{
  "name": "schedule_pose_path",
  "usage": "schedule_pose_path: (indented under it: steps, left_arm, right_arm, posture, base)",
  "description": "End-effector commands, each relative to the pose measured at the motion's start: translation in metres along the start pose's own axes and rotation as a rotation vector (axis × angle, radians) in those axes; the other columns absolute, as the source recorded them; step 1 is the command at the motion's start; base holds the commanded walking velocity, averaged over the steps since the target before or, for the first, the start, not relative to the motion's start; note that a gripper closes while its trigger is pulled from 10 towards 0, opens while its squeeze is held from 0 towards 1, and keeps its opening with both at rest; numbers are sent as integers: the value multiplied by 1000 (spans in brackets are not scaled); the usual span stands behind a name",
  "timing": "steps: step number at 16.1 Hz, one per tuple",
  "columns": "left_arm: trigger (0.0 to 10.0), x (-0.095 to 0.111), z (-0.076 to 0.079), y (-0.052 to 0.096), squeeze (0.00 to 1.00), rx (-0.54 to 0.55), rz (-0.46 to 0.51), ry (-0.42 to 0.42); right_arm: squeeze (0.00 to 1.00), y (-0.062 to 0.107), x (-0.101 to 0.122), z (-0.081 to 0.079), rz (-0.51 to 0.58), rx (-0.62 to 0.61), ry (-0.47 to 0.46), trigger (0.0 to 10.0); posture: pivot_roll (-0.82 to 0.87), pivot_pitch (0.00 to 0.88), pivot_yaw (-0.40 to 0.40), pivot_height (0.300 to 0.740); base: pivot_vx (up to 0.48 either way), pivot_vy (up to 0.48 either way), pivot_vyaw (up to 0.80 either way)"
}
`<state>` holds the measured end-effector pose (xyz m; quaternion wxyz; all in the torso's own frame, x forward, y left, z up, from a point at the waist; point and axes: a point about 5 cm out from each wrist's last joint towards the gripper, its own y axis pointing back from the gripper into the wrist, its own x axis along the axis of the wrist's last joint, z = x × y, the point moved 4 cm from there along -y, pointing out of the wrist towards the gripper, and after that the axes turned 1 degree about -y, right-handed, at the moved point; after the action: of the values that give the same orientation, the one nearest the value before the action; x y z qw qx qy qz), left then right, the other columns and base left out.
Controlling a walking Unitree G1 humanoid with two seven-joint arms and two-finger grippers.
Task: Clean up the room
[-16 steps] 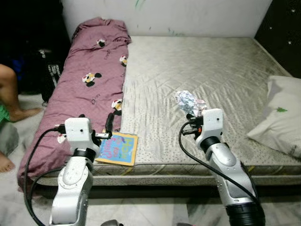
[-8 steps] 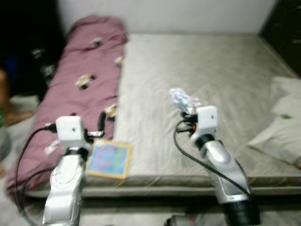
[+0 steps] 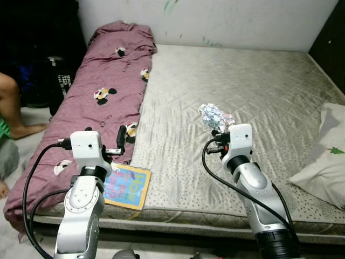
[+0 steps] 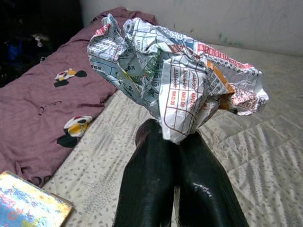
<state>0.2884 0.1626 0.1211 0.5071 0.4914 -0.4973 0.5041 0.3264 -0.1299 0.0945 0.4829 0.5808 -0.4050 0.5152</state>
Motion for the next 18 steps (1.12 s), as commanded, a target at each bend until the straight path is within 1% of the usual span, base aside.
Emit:
schedule_pose_path:
  steps: [1,4,5,6,11,12,14,18]
  left_arm:
    - [10000,-3,0,2,0,-10,-18,9]
    - [10000,-4,3,2,0,-32,-25,19]
    - [10000,-8,8,3,0,-54,-36,25]
    - [10000,-9,8,2,0,-54,-41,33]
    - [10000,-11,7,-1,0,-41,-52,59]
    - [10000,-13,3,-1,0,-18,-61,87]
    - [10000,-16,0,-1,0,-6,-71,103]
    - [10000,-8,4,-6,0,-22,-40,73]
  right_arm:
    - [0,-2,-2,-3,-10,12,6,10000]
    - [0,-3,-3,-3,-12,14,0,10000]
    - [0,-3,-5,-3,-14,14,-16,10000]
    - [0,-3,-6,-2,-16,12,-17,10000]
    - [0,-6,-5,0,-15,2,-18,10000]
    - [0,-6,-7,-1,-23,6,-11,10000]
    - [0,-7,-7,-3,-21,17,-2,10000]
    - [0,-10,-2,-5,0,34,-1,10000]
  posture:
    - [-41,8,-20,740]
    - [-46,0,-10,740]
    - [-57,0,5,740]
    - [-64,0,10,740]
    - [-72,0,6,740]
    - [-74,0,-5,740]
    - [-73,0,-8,740]
    - [-57,0,-11,740]
  base:
    - [0,480,0]
    - [0,480,0]
    - [0,480,0]
    - [0,480,0]
    - [0,480,0]
    - [0,480,0]
    - [0,480,0]
    - [0,480,750]
